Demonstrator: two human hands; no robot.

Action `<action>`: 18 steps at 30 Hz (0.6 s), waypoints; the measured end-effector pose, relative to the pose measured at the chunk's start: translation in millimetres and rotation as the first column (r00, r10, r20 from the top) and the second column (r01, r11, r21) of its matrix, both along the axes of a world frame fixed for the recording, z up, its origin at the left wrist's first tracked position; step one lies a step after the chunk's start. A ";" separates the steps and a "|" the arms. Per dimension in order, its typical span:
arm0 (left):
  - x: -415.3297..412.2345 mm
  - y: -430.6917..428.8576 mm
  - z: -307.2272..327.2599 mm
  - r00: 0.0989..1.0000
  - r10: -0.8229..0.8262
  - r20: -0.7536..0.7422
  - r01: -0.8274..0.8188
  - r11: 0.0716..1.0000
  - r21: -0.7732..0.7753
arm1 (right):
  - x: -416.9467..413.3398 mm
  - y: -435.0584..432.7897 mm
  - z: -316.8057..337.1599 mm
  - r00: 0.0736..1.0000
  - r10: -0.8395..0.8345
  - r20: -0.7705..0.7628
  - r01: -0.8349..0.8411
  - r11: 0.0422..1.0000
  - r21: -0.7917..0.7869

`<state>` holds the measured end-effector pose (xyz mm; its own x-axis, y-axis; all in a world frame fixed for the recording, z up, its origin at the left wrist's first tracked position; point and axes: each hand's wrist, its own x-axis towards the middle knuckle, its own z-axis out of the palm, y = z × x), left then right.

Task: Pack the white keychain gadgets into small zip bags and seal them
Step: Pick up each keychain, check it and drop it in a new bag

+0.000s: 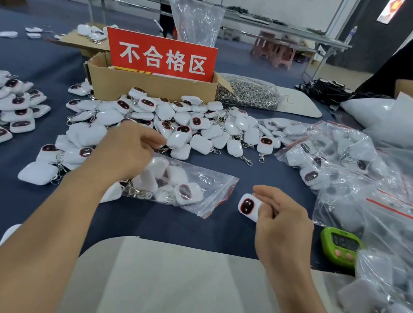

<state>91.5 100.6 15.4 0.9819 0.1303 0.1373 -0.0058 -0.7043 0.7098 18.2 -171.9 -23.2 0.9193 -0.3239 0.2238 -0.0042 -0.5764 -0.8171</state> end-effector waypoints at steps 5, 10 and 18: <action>-1.1 4.1 13.9 0.998 -0.038 -0.048 0.043 0.993 0.111 | -2.8 3.5 4.8 0.993 0.120 -0.016 -0.121 0.988 -0.095; -3.9 -7.3 7.7 0.962 -0.085 -0.259 0.154 0.953 0.261 | -1.0 1.5 4.3 0.996 0.087 -0.022 -0.087 0.995 -0.037; -4.2 -10.9 13.5 0.988 -0.026 -0.151 0.060 0.972 0.225 | 3.4 -3.2 11.6 1.000 0.010 0.008 -0.012 0.946 0.323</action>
